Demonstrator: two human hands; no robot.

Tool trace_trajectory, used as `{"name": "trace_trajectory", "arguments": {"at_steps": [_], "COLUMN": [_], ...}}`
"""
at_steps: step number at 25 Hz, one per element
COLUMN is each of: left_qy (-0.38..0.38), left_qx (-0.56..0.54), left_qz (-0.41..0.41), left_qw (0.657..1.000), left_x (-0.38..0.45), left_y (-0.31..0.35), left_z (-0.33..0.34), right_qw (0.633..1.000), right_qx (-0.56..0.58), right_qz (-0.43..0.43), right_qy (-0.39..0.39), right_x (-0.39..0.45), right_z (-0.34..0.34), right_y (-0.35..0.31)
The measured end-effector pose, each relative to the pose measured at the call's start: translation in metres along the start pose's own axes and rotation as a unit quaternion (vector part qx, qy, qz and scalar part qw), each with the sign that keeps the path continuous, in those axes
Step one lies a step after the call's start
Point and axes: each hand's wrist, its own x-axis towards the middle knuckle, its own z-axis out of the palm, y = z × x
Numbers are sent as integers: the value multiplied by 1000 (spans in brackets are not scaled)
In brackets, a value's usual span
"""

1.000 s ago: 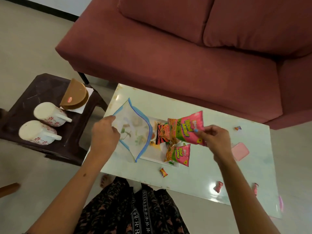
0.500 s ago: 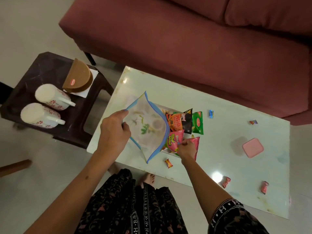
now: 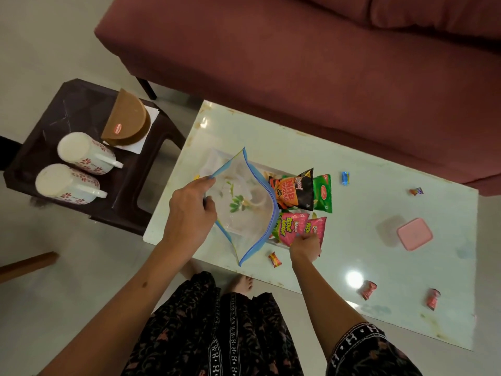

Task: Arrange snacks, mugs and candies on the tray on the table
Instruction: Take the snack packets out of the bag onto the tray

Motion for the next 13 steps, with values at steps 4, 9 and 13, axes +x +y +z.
{"name": "trace_trajectory", "arguments": {"at_steps": [4, 9, 13], "left_qy": [-6, -17, -14], "left_qx": [-4, -11, -14], "left_qz": [2, -3, -1], "left_qw": [1000, 1000, 1000], "left_x": [-1, -4, -6], "left_y": [-1, -2, -2], "left_z": [4, 10, 13], "right_qw": [998, 999, 999], "right_qx": [60, 33, 28], "right_qz": [18, 21, 39], "right_qy": [27, 0, -6], "right_x": [0, -1, -6], "right_z": [2, 5, 1], "right_y": [-1, -2, -1]}}
